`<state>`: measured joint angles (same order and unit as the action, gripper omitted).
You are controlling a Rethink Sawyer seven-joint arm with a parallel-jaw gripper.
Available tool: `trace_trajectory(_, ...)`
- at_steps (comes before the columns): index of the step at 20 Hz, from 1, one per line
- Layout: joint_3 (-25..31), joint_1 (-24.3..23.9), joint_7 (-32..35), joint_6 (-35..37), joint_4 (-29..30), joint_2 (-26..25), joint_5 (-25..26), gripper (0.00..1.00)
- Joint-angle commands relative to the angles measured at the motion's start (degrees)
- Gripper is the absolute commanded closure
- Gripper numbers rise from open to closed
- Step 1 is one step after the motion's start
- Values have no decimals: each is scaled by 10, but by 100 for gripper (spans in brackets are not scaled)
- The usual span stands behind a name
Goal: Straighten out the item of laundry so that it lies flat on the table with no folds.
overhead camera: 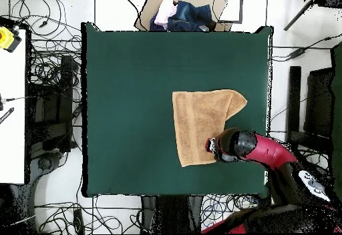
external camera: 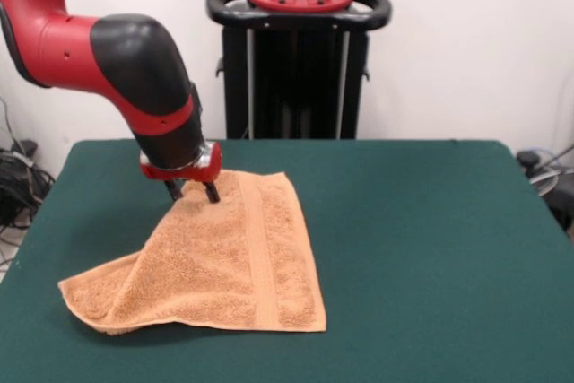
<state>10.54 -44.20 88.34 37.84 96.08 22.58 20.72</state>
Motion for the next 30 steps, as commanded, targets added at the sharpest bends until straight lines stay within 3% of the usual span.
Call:
trace_trajectory(1,55,34,78,-112,-46,-43,-20,0)
trace_trajectory(5,68,37,99,-99,-57,-34,-58,0)
trace_trajectory(11,122,-6,112,-175,-16,-20,-109,0)
trace_trajectory(18,99,10,101,-186,-19,-22,-98,0)
trace_trajectory(19,93,15,97,-189,-20,-20,-91,100)
trace_trajectory(23,74,33,109,-199,-27,-18,-83,100)
trace_trajectory(30,73,32,100,-148,-36,-12,-100,100)
